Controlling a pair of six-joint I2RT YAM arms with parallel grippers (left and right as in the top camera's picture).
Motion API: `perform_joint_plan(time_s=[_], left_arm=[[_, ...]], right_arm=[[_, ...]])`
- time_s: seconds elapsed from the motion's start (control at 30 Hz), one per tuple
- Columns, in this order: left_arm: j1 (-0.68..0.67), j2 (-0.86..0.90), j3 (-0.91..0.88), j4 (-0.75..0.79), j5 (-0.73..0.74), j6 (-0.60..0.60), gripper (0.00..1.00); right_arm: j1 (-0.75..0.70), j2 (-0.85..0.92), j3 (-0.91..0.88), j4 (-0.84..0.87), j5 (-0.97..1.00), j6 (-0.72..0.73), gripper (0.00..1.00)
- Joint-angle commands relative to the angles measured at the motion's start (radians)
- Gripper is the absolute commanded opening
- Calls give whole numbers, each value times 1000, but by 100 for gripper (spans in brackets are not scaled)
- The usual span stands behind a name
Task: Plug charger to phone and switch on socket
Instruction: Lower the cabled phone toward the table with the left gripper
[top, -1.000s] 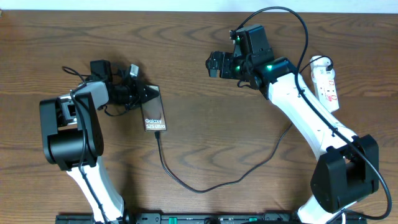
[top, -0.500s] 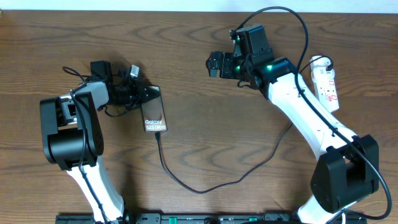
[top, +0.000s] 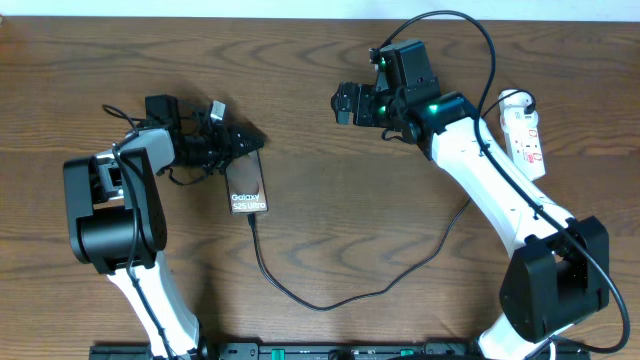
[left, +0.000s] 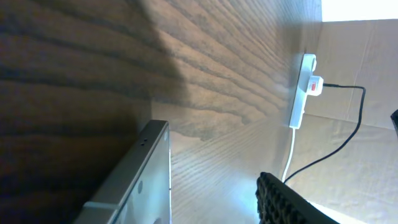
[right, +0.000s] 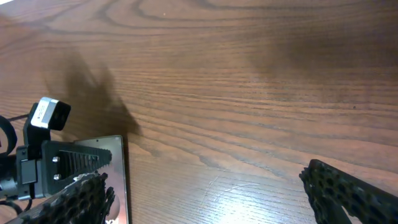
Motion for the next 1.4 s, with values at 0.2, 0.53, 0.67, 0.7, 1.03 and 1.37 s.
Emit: perform_joint_plan(time_s=[0.2, 0.53, 0.67, 0.7, 1.03, 1.37], left_arm=[[-1, 26, -14, -90, -315, -26, 66], [-1, 26, -14, -163, -470, -43, 69], [-1, 26, -14, -192, -522, -43, 70], [-1, 26, -14, -201, -535, -42, 70], [-1, 26, -14, -239, -571, -42, 75], [-1, 26, -14, -257, -585, -38, 77]], right_arm=[[1, -9, 0, -4, 15, -16, 99], [1, -9, 0, -4, 15, -15, 99], [1, -9, 0, -4, 15, -15, 99], [1, -9, 0, -4, 15, -15, 99], [1, -9, 0, -8, 15, -15, 99], [1, -9, 0, -15, 15, -16, 99]])
